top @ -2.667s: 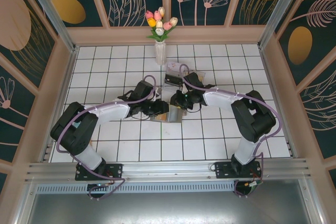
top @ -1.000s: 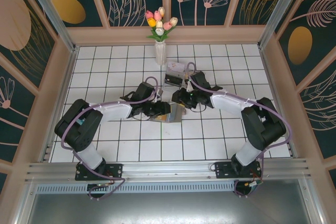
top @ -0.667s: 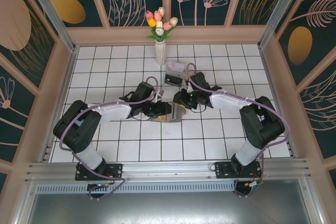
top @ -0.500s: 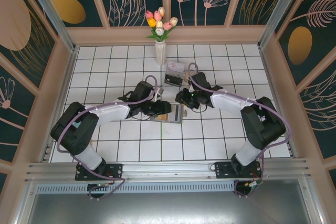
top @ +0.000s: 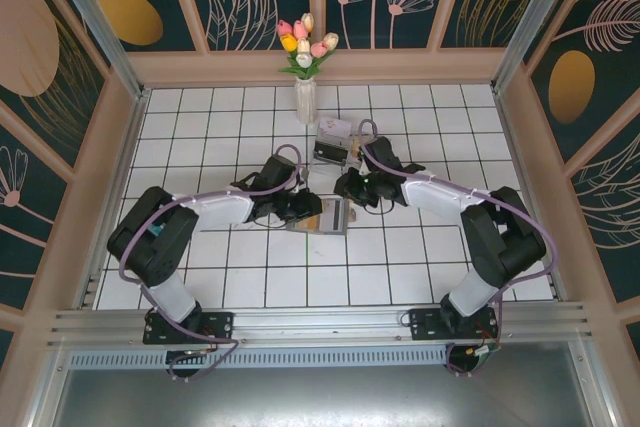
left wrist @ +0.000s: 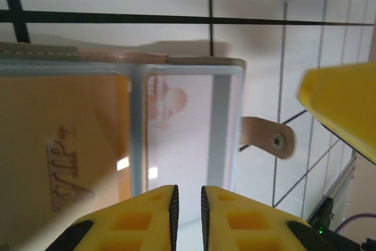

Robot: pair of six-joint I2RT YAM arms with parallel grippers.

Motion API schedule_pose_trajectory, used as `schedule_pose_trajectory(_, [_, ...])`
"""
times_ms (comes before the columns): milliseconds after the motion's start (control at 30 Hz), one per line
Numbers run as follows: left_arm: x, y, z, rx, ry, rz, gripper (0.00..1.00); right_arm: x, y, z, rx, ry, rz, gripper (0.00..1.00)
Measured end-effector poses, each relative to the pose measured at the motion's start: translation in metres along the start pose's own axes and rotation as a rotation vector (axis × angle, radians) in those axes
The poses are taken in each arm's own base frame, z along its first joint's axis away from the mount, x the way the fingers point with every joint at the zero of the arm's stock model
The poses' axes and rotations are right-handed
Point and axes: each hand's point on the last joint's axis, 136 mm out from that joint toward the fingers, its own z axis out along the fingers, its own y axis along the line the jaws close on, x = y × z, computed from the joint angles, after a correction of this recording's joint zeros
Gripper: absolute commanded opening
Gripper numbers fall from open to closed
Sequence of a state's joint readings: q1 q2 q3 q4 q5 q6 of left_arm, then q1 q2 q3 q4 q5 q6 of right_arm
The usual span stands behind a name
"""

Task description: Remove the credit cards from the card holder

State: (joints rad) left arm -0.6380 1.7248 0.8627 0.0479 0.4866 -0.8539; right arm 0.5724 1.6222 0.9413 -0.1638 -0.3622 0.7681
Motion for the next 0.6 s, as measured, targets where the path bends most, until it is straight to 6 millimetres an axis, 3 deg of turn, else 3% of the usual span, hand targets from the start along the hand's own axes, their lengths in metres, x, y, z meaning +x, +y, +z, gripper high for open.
schedule_pose_trajectory(167, [0.001,0.013,0.010,-0.043,0.016,-0.035,0.19,0.008,-0.005,0.009,0.012,0.035,0.005,0.25])
schedule_pose_trajectory(600, [-0.003,0.016,0.018,-0.052,0.023,-0.059,0.20,0.019,-0.023,0.025,0.054,0.095,0.032,0.22])
